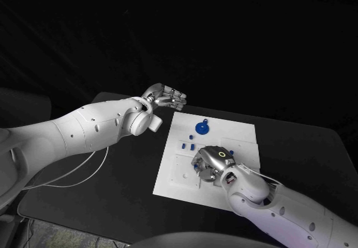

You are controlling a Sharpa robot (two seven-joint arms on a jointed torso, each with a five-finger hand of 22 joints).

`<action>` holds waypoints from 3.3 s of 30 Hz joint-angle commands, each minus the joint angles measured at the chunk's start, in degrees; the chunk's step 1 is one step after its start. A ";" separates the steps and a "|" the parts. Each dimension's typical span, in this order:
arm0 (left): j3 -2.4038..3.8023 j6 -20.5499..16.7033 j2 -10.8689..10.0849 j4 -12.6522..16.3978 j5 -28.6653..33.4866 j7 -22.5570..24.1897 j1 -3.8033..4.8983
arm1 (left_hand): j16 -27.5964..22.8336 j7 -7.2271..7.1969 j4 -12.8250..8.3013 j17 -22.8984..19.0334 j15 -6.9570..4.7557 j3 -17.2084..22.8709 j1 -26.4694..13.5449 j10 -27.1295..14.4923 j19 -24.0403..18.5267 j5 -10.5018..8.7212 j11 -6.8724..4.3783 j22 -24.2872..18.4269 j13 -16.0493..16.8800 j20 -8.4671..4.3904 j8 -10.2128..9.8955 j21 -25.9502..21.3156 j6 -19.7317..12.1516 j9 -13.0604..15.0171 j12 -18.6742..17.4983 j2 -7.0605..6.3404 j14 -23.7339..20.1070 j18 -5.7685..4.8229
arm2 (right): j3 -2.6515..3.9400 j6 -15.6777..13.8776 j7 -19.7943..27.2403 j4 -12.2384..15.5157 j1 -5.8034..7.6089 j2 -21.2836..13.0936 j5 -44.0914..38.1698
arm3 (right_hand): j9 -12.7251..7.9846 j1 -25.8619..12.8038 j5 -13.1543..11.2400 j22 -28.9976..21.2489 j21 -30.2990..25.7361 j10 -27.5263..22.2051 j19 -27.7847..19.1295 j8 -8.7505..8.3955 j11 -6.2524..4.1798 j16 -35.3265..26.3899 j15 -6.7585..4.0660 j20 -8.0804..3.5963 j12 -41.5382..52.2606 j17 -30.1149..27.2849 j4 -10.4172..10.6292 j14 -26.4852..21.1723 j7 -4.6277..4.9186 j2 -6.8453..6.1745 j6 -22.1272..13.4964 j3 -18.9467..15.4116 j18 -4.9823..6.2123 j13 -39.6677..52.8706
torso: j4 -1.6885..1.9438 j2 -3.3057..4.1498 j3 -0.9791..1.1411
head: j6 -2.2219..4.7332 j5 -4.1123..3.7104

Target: Assemble the parts on the task board

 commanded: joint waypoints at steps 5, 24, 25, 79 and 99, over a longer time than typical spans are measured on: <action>0.05 0.92 0.21 0.01 -0.19 0.11 0.02 | -0.22 0.11 0.17 0.03 0.12 -0.08 -0.25 -0.07 -0.37 -0.25 0.15 0.05 -0.06 -0.13 0.12 0.26 0.30 0.08 -0.17 0.31 -0.26 0.25 | -0.14 1.73 -0.29 -0.53 -0.19 0.42 -1.00 | 0.06 -0.07 0.11 -0.10 0.16 1.65 1.90 0.28 -0.87 -0.27 -0.08 -0.44 -0.03 0.07 -0.11 0.23 -0.01 0.55 0.38 -0.19 1.31 -0.12 | -0.06 0.00 -0.02 | 0.08 0.07; 0.05 1.05 -0.06 0.03 -0.20 -0.10 0.02 | -0.21 0.11 0.19 0.03 0.14 -0.16 -0.26 -0.10 -0.47 -0.27 0.16 0.34 -0.06 -0.10 0.11 0.20 0.27 0.08 -0.17 0.32 -0.30 0.25 | -0.15 -5.57 1.33 0.46 -0.19 -0.78 1.88 | -0.59 1.81 3.95 -3.66 -3.68 -16.45 1.75 0.06 3.87 -0.59 3.33 3.11 0.46 -2.99 0.98 -1.14 0.39 -4.44 -10.93 -15.85 3.70 -0.36 | -0.06 0.01 0.03 | 0.17 -0.15; 0.05 1.06 -0.10 0.05 -0.20 -0.10 0.02 | -0.21 0.11 0.19 0.03 0.14 -0.16 -0.26 -0.10 -0.47 -0.27 0.16 0.34 -0.06 -0.10 0.11 0.20 0.27 0.08 -0.17 0.32 -0.30 0.25 | -0.14 -6.28 1.28 0.78 -0.19 -1.03 1.94 | -0.56 2.22 3.80 -4.17 -3.97 -16.82 1.96 0.12 3.92 -0.42 3.34 3.17 0.49 -3.47 1.44 -1.16 0.34 -4.65 -11.05 -16.92 3.76 -0.40 | -0.07 0.00 0.03 | 0.20 -0.18; 0.03 1.67 -2.24 0.87 0.99 0.21 -0.35 | -0.21 0.09 0.44 0.04 0.06 -0.36 -0.57 0.11 -0.16 -0.46 0.09 0.52 -0.06 -0.15 0.10 -0.01 0.25 0.07 -0.18 0.38 0.00 0.25 | 11.35 10.26 0.08 -0.78 -0.89 -9.53 5.71 | -0.52 2.49 0.26 -5.25 -0.58 -11.73 1.68 0.16 2.91 1.94 2.56 2.33 0.18 -4.22 2.32 -1.16 1.76 -3.78 -10.28 -11.13 3.12 -0.43 | -0.18 0.00 0.06 | 1.74 -3.26; 0.03 1.67 -2.29 0.49 1.39 -0.01 -0.36 | -0.21 0.10 0.53 0.05 0.06 -0.38 -0.67 0.07 -0.13 -0.44 0.10 0.50 -0.06 -0.14 0.10 -0.05 0.19 0.07 -0.17 0.42 0.01 0.26 | 11.35 5.73 -0.44 0.46 -1.25 -9.35 4.13 | 0.04 2.02 0.10 -1.87 1.94 0.20 1.83 0.43 -0.65 2.68 0.16 -0.06 0.32 -2.59 1.67 0.03 0.45 0.12 -1.45 -4.23 1.43 -0.01 | -0.18 -0.03 0.08 | 1.55 -3.09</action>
